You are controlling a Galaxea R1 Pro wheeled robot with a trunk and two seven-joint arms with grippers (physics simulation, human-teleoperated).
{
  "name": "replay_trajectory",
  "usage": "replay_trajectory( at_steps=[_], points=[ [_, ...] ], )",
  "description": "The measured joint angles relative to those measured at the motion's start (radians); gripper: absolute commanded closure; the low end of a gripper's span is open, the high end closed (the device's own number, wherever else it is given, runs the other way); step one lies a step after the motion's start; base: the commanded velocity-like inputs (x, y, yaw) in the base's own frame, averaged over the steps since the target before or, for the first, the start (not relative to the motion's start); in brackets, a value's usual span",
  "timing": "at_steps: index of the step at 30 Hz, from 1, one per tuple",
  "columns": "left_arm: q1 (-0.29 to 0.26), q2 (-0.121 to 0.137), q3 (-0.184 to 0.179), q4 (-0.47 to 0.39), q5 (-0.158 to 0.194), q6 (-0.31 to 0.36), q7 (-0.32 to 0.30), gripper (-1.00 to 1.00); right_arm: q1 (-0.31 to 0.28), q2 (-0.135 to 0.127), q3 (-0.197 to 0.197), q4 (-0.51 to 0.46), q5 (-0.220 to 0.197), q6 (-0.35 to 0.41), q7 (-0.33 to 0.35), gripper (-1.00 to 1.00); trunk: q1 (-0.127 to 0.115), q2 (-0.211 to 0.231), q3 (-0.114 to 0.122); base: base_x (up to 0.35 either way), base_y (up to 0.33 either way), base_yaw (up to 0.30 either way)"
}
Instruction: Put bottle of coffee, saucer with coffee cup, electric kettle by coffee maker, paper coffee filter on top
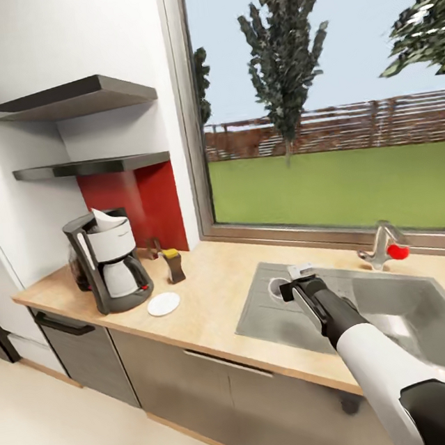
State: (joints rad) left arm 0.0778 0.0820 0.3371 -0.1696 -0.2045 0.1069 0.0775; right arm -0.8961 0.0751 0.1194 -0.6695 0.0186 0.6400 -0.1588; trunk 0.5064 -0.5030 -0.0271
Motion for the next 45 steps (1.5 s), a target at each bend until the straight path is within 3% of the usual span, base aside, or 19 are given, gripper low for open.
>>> replay_trajectory(
  at_steps=[13,45],
  points=[
    [0.000,0.000,0.000,0.000,0.000,0.000,0.000,-1.00,0.000,0.000,-0.001,0.000,0.000,0.000,0.000,1.00,0.000,0.000,0.000,0.211,0.289,0.267],
    [-0.002,-0.003,0.000,-0.002,0.000,0.000,0.000,-1.00,0.000,0.000,0.000,0.078,0.000,-0.002,-0.001,1.00,0.000,0.000,0.000,0.157,0.300,0.008]
  ],
)
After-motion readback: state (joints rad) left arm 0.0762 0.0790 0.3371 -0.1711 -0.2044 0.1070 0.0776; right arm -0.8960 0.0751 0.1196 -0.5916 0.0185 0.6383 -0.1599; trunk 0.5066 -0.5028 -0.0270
